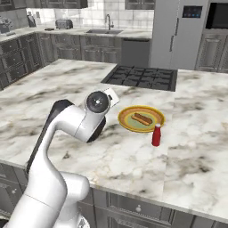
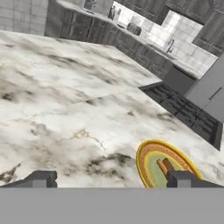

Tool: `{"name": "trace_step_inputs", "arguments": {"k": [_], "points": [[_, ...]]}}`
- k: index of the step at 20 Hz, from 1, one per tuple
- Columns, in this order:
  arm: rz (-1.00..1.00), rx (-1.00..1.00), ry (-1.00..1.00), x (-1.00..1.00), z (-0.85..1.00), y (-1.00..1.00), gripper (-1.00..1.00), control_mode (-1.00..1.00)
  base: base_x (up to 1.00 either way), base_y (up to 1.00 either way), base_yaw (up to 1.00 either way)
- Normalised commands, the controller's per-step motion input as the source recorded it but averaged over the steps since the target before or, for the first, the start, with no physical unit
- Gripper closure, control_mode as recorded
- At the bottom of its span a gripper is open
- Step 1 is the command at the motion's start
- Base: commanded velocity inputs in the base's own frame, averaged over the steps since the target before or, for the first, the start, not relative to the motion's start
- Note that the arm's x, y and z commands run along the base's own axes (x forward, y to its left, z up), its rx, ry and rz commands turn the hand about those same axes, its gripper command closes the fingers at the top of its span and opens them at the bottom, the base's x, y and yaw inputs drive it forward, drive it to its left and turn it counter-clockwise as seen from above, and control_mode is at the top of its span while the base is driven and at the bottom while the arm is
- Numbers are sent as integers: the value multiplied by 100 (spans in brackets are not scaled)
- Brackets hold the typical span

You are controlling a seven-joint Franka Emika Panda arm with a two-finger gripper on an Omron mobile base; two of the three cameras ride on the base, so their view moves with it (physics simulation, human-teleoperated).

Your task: Move the hot dog bun to the plate on the dining table and place the condiment next to that plate. Then navigate to the fridge and take the sausage and place it on the plate as well.

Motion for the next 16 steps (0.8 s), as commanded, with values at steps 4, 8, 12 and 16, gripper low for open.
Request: {"name": "trace_step_inputs", "arguments": {"k": [4,8,12,16], "points": [[-18,-1,3,-38,-3,77,-100,-100,0,0,0],[-1,0,0,-53,-19,15,-100,-100,0,0,0],[0,-4,-4,-42,-12,2,-100,100,-16,3,0],[0,0,0,0,0,0,-100,100,-66,37,-1]]}}
